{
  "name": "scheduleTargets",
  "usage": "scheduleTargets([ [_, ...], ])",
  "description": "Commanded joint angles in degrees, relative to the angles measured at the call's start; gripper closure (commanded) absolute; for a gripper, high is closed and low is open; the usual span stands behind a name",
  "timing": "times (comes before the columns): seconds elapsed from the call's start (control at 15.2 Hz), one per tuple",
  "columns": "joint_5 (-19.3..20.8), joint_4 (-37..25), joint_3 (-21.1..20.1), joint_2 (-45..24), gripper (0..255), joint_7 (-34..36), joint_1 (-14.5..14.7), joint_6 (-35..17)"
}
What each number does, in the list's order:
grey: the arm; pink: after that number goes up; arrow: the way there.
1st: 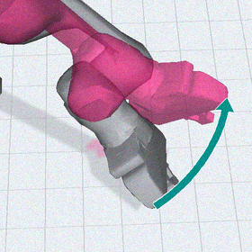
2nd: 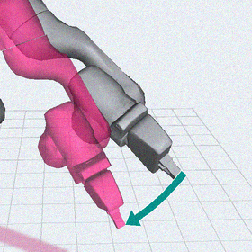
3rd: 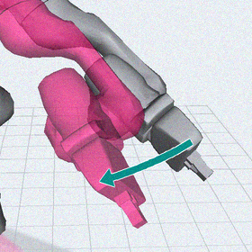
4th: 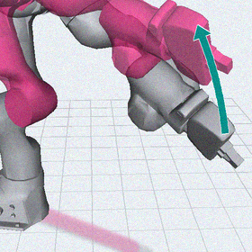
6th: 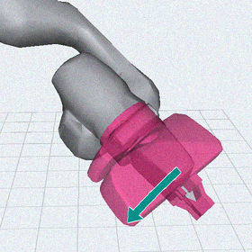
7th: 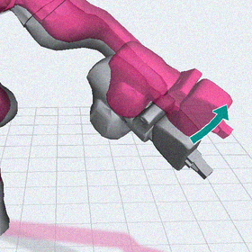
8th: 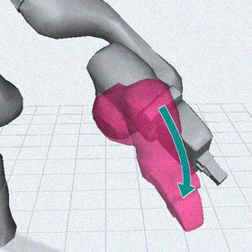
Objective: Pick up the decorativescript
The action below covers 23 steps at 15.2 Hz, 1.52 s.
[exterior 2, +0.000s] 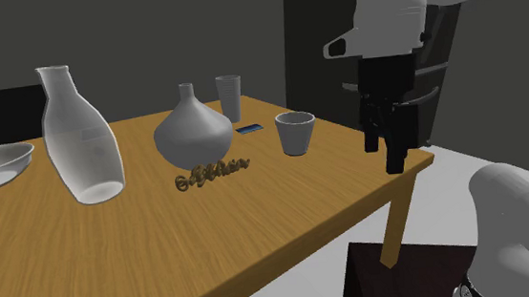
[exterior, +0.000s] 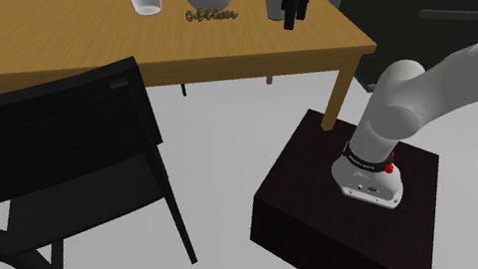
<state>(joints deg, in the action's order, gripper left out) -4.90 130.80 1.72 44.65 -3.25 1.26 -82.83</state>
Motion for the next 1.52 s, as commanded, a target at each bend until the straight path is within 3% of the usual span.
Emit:
scheduleTargets([
  [0.0,0.0,0.0,0.0,0.0,0,0.0,0.0,0.0],
  [0.73,3.87,-5.98,6.17,-16.18,0,-11.41,-0.15,-16.83],
  [1.45,1.36,-20.95,11.36,-35.56,0,-22.64,0.29,-27.83],
])
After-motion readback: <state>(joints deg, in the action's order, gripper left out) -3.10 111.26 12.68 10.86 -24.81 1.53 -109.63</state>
